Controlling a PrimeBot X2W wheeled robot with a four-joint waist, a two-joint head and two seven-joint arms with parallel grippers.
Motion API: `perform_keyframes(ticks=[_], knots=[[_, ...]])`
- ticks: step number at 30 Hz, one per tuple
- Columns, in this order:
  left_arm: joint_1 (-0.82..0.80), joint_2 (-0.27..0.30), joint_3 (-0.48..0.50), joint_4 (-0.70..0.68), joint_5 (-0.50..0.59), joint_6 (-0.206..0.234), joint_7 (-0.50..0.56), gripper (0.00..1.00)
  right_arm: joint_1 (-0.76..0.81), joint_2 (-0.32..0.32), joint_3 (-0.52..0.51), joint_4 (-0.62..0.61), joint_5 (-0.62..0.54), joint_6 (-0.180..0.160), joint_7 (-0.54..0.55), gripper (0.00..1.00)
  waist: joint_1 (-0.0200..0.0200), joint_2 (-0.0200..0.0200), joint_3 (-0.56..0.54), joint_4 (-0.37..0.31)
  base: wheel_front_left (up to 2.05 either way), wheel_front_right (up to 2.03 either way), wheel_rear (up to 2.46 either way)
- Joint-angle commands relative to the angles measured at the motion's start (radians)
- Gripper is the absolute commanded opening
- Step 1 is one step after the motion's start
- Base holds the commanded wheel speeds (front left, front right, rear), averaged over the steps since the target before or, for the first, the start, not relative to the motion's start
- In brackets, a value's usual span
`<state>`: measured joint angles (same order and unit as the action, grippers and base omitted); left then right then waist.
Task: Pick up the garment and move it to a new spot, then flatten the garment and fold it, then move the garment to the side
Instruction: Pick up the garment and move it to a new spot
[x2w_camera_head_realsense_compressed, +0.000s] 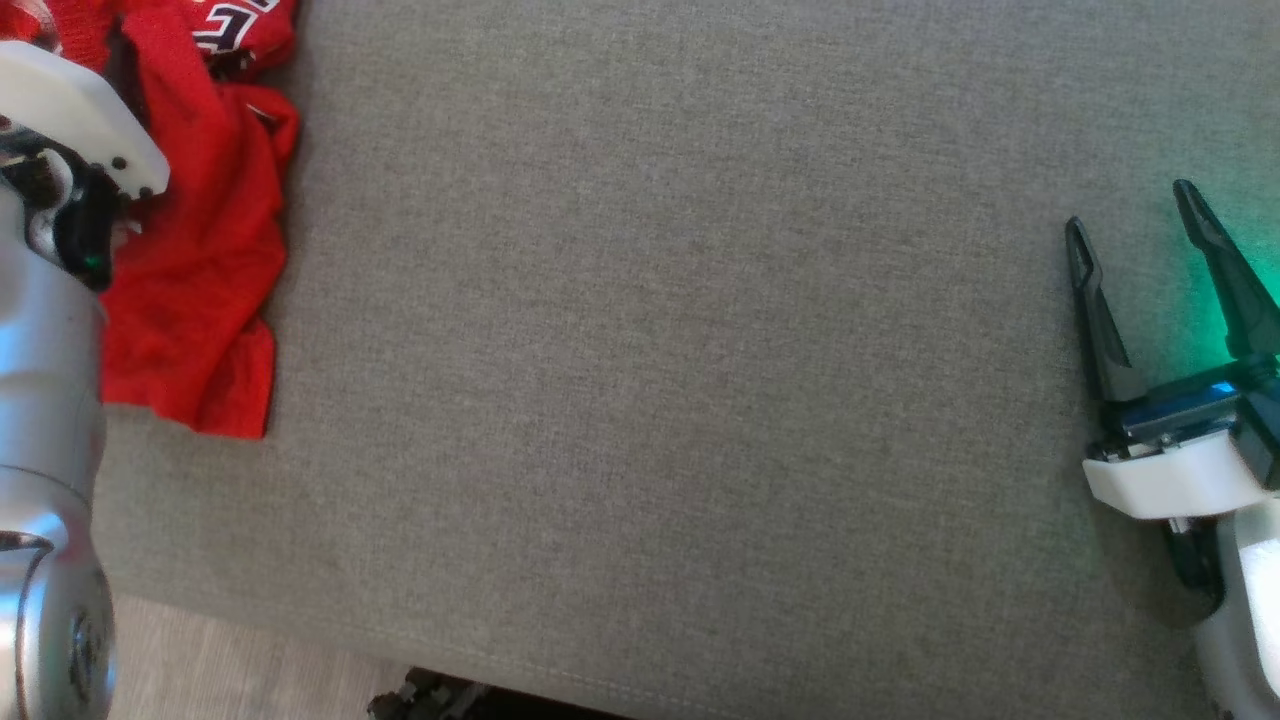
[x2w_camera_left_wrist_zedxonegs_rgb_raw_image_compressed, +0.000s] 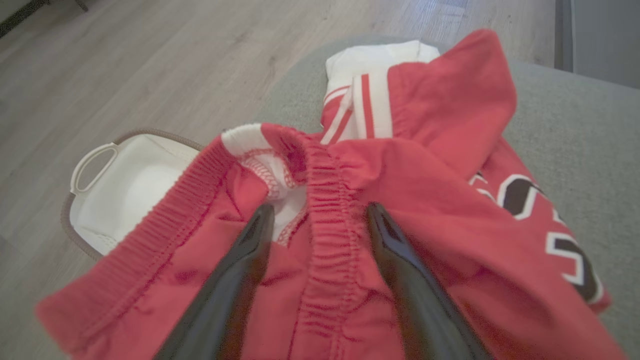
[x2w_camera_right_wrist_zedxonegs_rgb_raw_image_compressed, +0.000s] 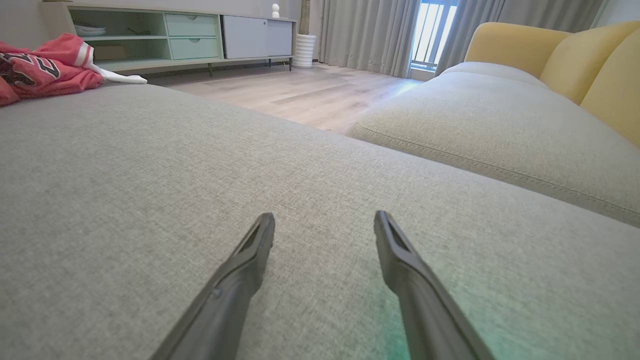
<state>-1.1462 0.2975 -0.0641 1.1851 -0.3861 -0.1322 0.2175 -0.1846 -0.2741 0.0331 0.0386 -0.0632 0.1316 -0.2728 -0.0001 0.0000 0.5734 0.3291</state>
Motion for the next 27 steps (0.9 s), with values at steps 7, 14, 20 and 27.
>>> perform_keyframes(ticks=[7, 14, 20, 27], knots=[[-0.067, 0.106, -0.030, 0.009, 0.032, 0.002, -0.169, 0.00, -0.012, 0.017, 0.040, 0.071, -0.005, -0.001, 0.011, 1.00, 0.0001, 0.0000, -0.053, -0.014, 0.00, 0.00, 0.00], [-0.118, 0.138, -0.097, -0.009, 0.054, 0.002, -0.220, 0.00, -0.012, 0.062, 0.066, 0.103, 0.012, -0.001, 0.011, 1.00, 0.0001, 0.0000, -0.179, -0.041, 0.00, 0.00, 0.00], [-0.173, 0.141, -0.221, -0.109, 0.025, 0.002, -0.205, 0.00, 0.001, 0.145, 0.098, 0.139, 0.027, -0.001, 0.011, 1.00, 0.0001, 0.0000, -0.342, -0.097, 0.00, 0.00, 0.00], [-0.190, 0.165, -0.439, -0.298, -0.037, 0.002, -0.183, 0.00, 0.033, 0.212, 0.090, 0.125, 0.077, -0.001, 0.011, 1.00, 0.0001, 0.0000, -0.480, -0.211, 0.00, 0.00, 0.00]])
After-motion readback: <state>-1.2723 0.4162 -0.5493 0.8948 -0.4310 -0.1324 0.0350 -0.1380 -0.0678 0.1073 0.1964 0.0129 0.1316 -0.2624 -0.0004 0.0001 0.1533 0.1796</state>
